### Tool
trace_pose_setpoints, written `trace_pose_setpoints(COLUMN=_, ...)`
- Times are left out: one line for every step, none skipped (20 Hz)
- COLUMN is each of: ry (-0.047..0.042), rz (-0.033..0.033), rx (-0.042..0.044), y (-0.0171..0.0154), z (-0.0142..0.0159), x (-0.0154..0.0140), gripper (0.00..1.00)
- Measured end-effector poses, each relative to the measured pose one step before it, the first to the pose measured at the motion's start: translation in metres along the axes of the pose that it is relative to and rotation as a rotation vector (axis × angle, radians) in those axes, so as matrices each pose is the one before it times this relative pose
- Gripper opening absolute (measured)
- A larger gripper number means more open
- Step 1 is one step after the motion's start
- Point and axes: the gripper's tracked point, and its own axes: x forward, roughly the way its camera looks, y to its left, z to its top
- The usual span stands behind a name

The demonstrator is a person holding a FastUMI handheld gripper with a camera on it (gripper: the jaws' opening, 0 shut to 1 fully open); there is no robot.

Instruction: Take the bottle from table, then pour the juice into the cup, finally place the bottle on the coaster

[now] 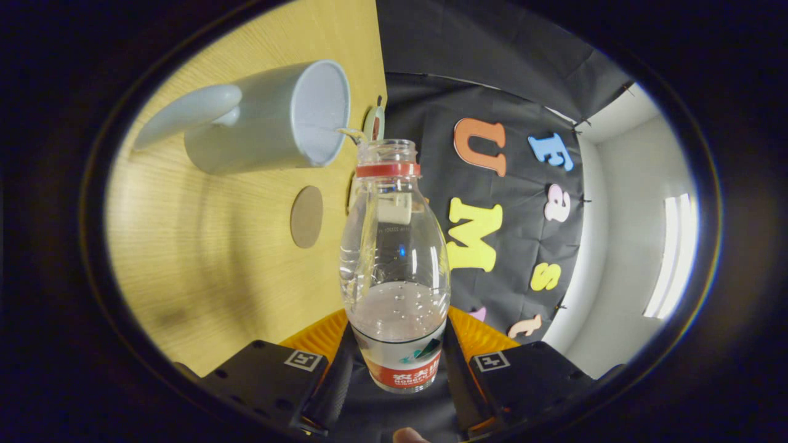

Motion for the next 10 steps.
trace_pose_setpoints(ry=-0.0001, rz=-0.00321, rx=-0.00775, y=-0.00203, z=-0.00032, x=0.0003, gripper=0.75)
trace_pose_setpoints(ry=-0.00079, rz=-0.00267, rx=-0.00252, y=-0.00206, z=-0.00045, x=-0.00061, gripper=0.75)
trace_pose_setpoints(ry=-0.00071, rz=-0.00237, rx=-0.00222, y=-0.00148, z=0.00064, x=-0.00035, gripper=0.75)
trace_pose_setpoints(ry=-0.00091, rz=-0.00301, rx=-0.00389, y=-0.00228, z=0.00013, x=-0.00059, gripper=0.75)
trace_pose_setpoints(ry=-0.00182, rz=-0.00396, rx=-0.00357, y=-0.00192, z=0.00028, x=-0.00005, gripper=0.75)
trace_pose_setpoints(ry=0.00094, rz=-0.00229, rx=-0.00219, y=-0.00197, z=-0.00038, x=-0.00036, gripper=0.74)
trace_pose_setpoints(ry=0.00033, rz=-0.00016, rx=-0.00123, y=-0.00047, z=-0.00011, x=0.00076, gripper=0.74)
trace_pose_setpoints(ry=0.00128, rz=-0.00199, rx=-0.00354, y=-0.00159, z=-0.00041, x=-0.00047, gripper=0.75)
trace_pose_setpoints(ry=-0.00013, rz=-0.00258, rx=-0.005, y=-0.00189, z=0.0001, x=-0.00013, gripper=0.74)
trace_pose_setpoints(ry=-0.0003, rz=-0.00195, rx=-0.00404, y=-0.00158, z=-0.00024, x=-0.00115, gripper=0.74)
